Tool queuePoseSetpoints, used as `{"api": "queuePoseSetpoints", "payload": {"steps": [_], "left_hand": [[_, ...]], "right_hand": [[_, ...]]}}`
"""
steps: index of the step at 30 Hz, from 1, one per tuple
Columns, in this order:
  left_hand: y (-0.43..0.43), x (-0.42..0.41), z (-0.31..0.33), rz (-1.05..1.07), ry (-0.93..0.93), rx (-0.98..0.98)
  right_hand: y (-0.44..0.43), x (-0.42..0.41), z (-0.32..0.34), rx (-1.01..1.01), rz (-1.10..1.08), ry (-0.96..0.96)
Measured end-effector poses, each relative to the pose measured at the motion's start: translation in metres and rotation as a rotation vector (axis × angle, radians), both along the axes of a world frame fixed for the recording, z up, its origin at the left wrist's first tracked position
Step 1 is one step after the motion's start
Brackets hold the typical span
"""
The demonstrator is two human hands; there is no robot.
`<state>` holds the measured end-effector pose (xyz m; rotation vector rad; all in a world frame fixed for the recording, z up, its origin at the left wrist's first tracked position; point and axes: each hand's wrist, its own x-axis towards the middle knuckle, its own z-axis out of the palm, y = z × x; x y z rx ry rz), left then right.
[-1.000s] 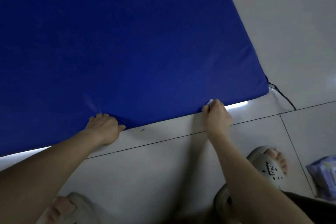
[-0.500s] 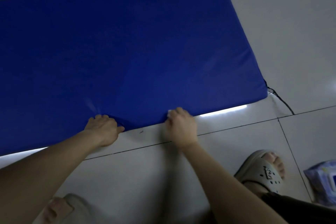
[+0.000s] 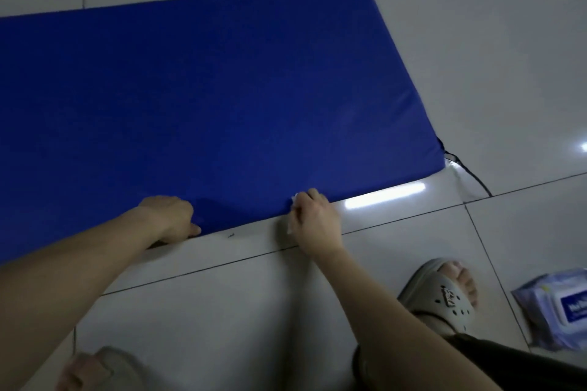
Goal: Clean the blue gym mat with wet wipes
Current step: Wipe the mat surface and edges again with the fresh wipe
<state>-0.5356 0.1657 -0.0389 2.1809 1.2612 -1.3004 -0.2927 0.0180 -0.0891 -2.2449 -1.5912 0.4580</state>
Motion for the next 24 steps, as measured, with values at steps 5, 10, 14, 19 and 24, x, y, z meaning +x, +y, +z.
{"api": "queuePoseSetpoints", "payload": {"steps": [5,10,14,19,24], "left_hand": [[-0.008,0.081,0.012,-0.268,-0.177,0.06],[-0.037,0.176,-0.003,-0.368,-0.494,0.226],[-0.034,0.191,-0.017,-0.357,-0.467,0.24],[-0.03,0.182,-0.022,-0.417,-0.557,0.154],[-0.031,0.163,-0.011,-0.452,-0.709,0.192]], "right_hand": [[-0.011,0.062,0.0,-0.003,-0.155,-0.036],[-0.015,0.106,-0.002,-0.062,-0.378,0.007],[-0.012,0.14,-0.001,-0.066,-0.619,0.019],[-0.012,0.153,0.001,-0.077,-0.663,0.085],[-0.008,0.123,0.002,-0.009,-0.689,0.202]]}}
